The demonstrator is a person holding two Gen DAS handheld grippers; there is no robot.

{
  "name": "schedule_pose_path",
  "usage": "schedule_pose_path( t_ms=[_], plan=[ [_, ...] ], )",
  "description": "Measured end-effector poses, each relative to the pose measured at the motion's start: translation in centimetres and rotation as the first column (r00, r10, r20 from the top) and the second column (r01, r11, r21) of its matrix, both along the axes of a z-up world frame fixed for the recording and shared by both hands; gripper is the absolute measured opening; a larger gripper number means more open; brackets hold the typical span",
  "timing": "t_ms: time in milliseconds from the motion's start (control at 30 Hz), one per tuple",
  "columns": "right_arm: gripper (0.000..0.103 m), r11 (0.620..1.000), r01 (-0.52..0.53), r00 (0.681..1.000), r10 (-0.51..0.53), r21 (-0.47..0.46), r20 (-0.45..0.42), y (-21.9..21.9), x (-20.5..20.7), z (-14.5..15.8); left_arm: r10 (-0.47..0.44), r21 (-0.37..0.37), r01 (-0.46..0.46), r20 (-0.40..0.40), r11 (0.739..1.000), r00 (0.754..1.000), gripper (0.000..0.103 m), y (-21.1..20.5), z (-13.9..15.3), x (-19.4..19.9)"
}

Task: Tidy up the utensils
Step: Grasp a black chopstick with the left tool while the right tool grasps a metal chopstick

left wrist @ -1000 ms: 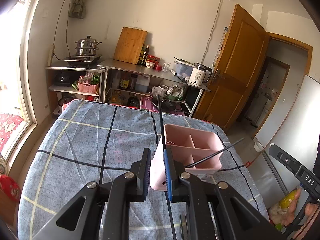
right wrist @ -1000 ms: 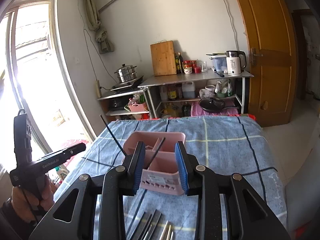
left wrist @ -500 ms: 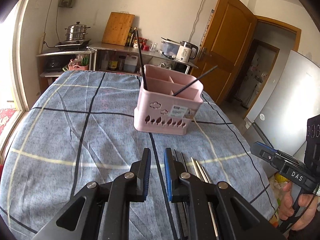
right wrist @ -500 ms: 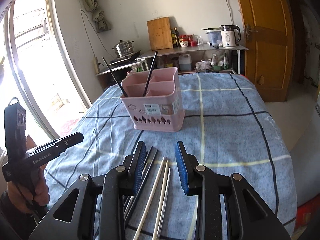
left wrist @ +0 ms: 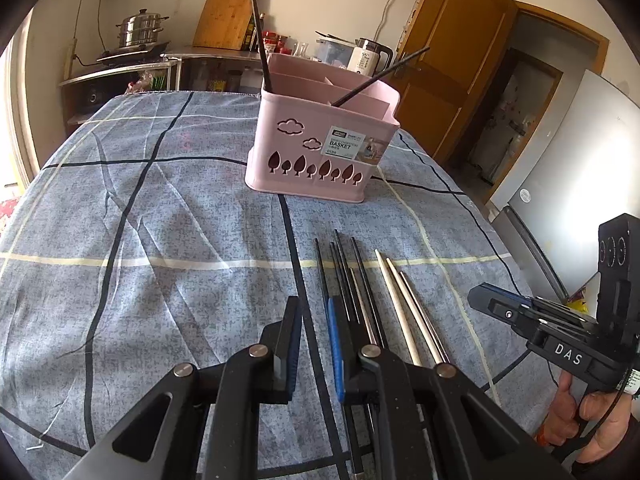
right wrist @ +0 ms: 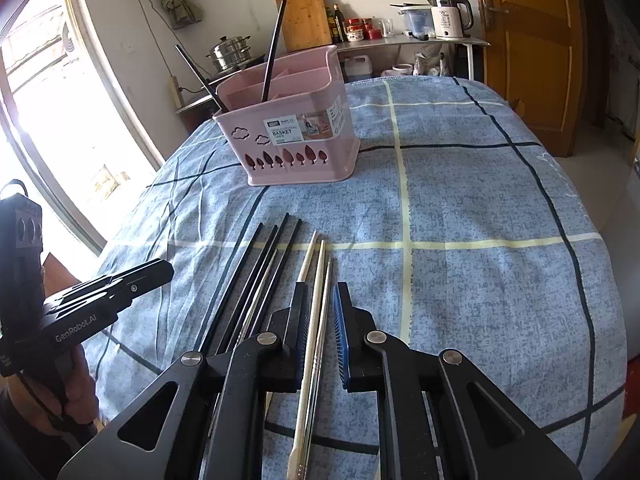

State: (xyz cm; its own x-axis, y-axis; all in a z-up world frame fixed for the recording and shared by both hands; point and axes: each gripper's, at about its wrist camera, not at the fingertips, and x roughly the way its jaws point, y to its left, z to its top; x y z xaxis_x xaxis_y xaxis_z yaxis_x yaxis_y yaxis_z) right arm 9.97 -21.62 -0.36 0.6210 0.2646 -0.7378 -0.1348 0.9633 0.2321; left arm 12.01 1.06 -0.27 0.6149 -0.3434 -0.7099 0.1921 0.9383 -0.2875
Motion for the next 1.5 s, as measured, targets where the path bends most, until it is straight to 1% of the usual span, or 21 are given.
schedule_pose_path(
  t_ms=[167, 233, 300, 500, 633, 833, 1067, 1167, 1200, 1333, 1400, 1500],
  plan=[
    [0.013, 1.000, -0.018, 0.999, 0.017, -0.012, -0.037, 0.7, 1.3, -1.3, -0.022, 0.021, 0.023, -0.027, 1.000, 0.999, 0.014, -1.0, -1.1, 1.2],
    [0.013, 1.000, -0.023, 0.998, 0.022, -0.015, -0.054, 0.9, 1.8, -1.9, -0.021, 0.026, 0.022, -0.044, 0.999, 0.999, 0.019, -1.2, -1.6, 1.9],
    [0.013, 1.000, -0.026, 0.997, 0.025, -0.017, -0.067, 1.1, 2.4, -2.4, -0.018, 0.028, 0.020, -0.056, 0.999, 0.998, 0.022, -1.3, -2.0, 2.4],
    [0.013, 0.999, -0.025, 0.994, 0.021, -0.031, -0.104, 1.3, 3.5, -3.8, -0.022, 0.036, 0.025, -0.093, 0.999, 0.995, 0.022, -1.9, -3.4, 3.8],
    [0.011, 0.999, -0.018, 0.994, 0.015, -0.029, -0.106, 1.0, 3.6, -3.9, -0.030, 0.046, 0.035, -0.103, 0.998, 0.994, 0.022, -2.5, -4.0, 4.4],
    [0.011, 0.999, -0.014, 0.994, 0.011, -0.029, -0.112, 0.7, 3.6, -3.9, -0.026, 0.059, 0.032, -0.096, 0.998, 0.995, 0.022, -2.8, -4.1, 4.8],
    [0.011, 0.996, -0.027, 0.993, 0.017, -0.087, -0.114, 1.6, 4.0, -3.9, -0.022, 0.112, 0.031, -0.080, 0.993, 0.997, 0.022, -3.5, -4.1, 5.2],
    [0.006, 0.996, -0.019, 0.993, 0.008, -0.089, -0.120, 1.3, 4.0, -3.9, -0.025, 0.128, 0.035, -0.081, 0.991, 0.996, 0.022, -3.7, -4.0, 5.3],
    [0.006, 0.996, -0.016, 0.992, 0.006, -0.082, -0.123, 1.1, 4.0, -3.9, -0.024, 0.131, 0.034, -0.081, 0.991, 0.996, 0.022, -3.6, -4.0, 5.2],
    [0.006, 0.997, -0.001, 0.991, -0.009, -0.075, -0.134, 0.2, 3.8, -3.9, -0.008, 0.146, 0.021, -0.093, 0.989, 0.996, 0.009, -3.2, -4.0, 5.0],
    [0.006, 0.998, 0.002, 0.989, -0.012, -0.064, -0.149, 0.0, 4.0, -3.8, -0.004, 0.144, 0.019, -0.101, 0.989, 0.995, 0.009, -3.0, -4.0, 5.1],
    [0.006, 0.994, -0.018, 0.986, 0.000, -0.104, -0.168, 0.6, 4.5, -3.7, -0.003, 0.174, 0.023, -0.118, 0.985, 0.993, 0.009, -3.4, -3.9, 5.3]
  ],
)
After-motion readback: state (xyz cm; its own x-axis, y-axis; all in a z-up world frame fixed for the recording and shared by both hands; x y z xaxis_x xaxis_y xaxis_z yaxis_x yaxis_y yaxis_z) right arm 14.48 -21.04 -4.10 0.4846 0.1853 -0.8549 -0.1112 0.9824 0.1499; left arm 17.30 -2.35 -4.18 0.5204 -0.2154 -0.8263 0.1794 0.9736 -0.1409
